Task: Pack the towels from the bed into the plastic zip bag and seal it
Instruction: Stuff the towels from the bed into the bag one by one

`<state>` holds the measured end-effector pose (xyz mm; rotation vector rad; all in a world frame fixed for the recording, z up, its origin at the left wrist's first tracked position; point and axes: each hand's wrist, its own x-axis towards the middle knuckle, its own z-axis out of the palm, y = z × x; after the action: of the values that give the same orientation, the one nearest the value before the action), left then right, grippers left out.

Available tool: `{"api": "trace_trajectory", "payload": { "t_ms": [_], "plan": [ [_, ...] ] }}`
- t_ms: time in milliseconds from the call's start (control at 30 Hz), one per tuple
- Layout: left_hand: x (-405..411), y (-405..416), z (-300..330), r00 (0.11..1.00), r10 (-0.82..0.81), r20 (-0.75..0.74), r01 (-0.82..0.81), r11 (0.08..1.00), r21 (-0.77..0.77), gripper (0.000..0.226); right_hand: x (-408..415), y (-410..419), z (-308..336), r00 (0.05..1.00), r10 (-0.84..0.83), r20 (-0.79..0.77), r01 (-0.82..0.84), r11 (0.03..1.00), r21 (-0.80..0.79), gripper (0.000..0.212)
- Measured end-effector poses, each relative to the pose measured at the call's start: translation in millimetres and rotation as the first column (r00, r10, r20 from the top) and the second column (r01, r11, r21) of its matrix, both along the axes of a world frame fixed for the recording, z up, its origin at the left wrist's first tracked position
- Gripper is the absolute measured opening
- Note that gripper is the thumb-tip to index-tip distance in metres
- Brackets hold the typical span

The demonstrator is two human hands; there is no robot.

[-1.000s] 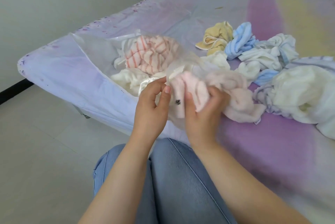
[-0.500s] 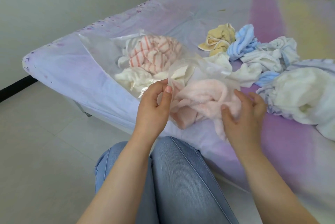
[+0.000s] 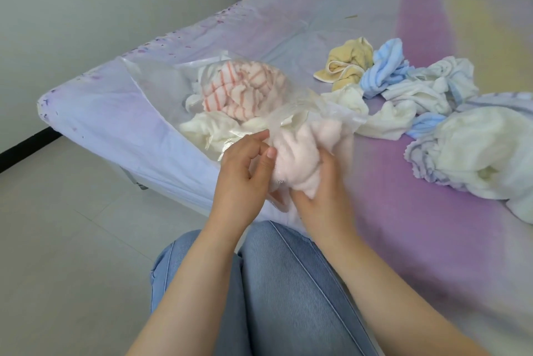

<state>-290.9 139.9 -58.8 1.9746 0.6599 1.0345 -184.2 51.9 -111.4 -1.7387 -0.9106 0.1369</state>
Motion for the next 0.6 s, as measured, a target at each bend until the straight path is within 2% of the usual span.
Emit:
{"api": "trace_trajectory", "payload": {
  "t_ms": [100,167,267,300,333,367,433,467,533,567,600],
  "plan": [
    [-2.4,4.0,7.3,0.993,-0.080,0.083,0.081,0.997,-0.011,0.023,8.8,45.3,9.0,0.982,0.042,0.186,-0.025,0.995,-0.096,0.062],
    [-4.5,5.4,13.0,0.990,-0.111,0.087,0.112,0.994,-0.014,0.023,18.7,74.0,11.2,0.950,0.103,0.293,-0.031,0.970,-0.240,0.064],
    [-7.1,5.2,15.8,0.996,-0.080,0.049,0.082,0.996,-0.024,0.023,32.2,100.9,17.1,0.941,0.320,0.113,-0.238,0.858,-0.455,0.066],
    [-8.2,5.2,15.2,0.995,-0.086,0.059,0.088,0.995,-0.041,0.023,35.2,101.0,18.9,0.925,0.379,0.019,-0.334,0.836,-0.436,0.065],
    [-9.2,5.9,13.9,0.993,-0.092,0.069,0.096,0.994,-0.054,0.023,36.7,95.9,20.5,0.897,0.434,-0.081,-0.433,0.830,-0.350,0.061],
    [-10.1,7.0,12.7,0.993,-0.093,0.073,0.098,0.993,-0.066,0.023,36.6,87.2,21.2,0.855,0.489,-0.174,-0.518,0.827,-0.221,0.059],
    [-11.8,10.1,10.0,0.994,-0.092,0.063,0.097,0.991,-0.087,0.025,33.8,65.9,9.0,0.798,0.548,-0.248,-0.559,0.829,0.033,0.071],
    [-12.1,11.3,8.7,0.994,-0.095,0.056,0.100,0.991,-0.089,0.027,29.5,54.9,0.2,0.840,0.498,-0.214,-0.487,0.867,0.106,0.070],
    [-11.7,11.4,8.4,0.995,-0.094,0.037,0.096,0.993,-0.074,0.031,18.7,36.8,-17.8,0.971,0.236,-0.047,-0.223,0.955,0.197,0.050],
    [-11.2,10.6,9.5,0.995,-0.091,0.027,0.093,0.993,-0.074,0.031,12.5,30.9,-25.8,0.994,0.105,0.028,-0.108,0.967,0.229,0.040],
    [-10.6,10.0,10.4,0.995,-0.093,0.022,0.094,0.993,-0.074,0.030,7.5,25.7,-31.5,0.995,0.043,0.095,-0.064,0.971,0.232,0.034]
  ]
}}
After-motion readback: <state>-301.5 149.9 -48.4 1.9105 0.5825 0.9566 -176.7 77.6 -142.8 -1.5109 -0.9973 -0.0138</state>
